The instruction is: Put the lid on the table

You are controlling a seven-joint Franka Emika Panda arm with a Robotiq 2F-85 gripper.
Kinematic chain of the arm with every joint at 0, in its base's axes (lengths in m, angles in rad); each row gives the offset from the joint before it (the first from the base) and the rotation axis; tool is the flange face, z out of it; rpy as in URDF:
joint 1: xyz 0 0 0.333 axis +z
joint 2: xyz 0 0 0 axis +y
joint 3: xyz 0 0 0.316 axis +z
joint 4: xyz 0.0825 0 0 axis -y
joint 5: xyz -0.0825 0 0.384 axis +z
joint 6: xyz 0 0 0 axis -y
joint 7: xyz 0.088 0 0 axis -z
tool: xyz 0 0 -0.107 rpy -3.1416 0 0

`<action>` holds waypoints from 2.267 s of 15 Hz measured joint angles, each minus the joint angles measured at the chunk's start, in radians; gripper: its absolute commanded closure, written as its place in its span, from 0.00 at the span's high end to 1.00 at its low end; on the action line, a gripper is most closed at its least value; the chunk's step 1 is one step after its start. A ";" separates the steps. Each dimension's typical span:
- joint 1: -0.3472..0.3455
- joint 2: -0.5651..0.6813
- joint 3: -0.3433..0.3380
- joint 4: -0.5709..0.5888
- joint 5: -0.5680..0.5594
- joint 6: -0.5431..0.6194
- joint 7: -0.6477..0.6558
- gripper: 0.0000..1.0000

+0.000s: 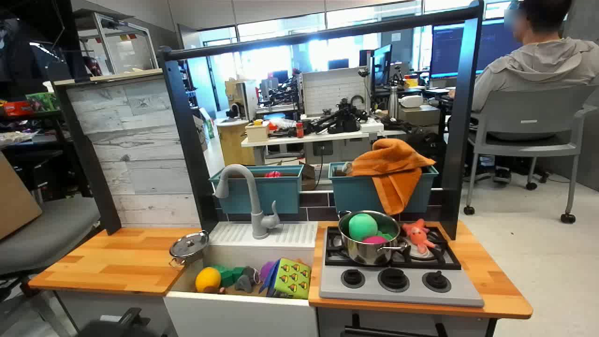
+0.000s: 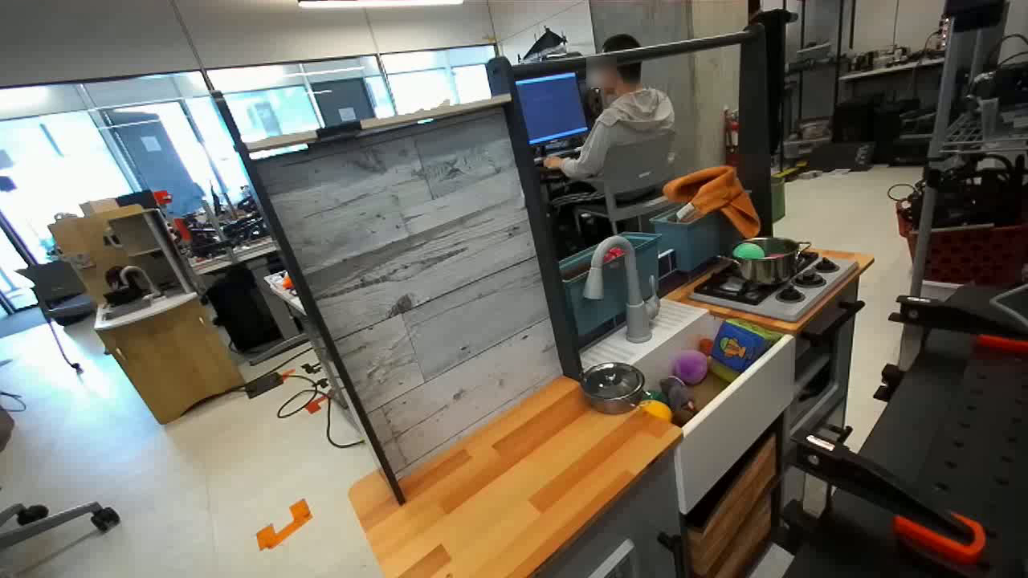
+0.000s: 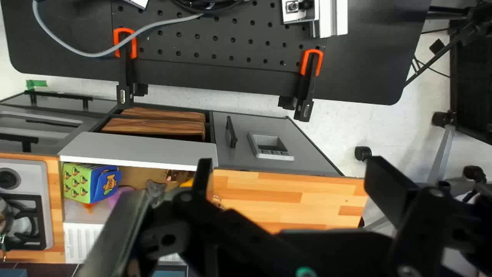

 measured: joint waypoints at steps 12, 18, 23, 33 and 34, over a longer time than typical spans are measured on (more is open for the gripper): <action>-0.011 0.141 0.026 0.047 -0.021 0.089 0.061 1.00; -0.052 0.509 0.045 0.263 -0.064 0.165 0.144 1.00; -0.070 0.825 0.037 0.552 -0.051 0.193 0.151 1.00; -0.108 1.425 0.033 1.096 0.016 0.230 0.150 1.00; -0.108 1.471 0.038 1.129 0.020 0.244 0.150 1.00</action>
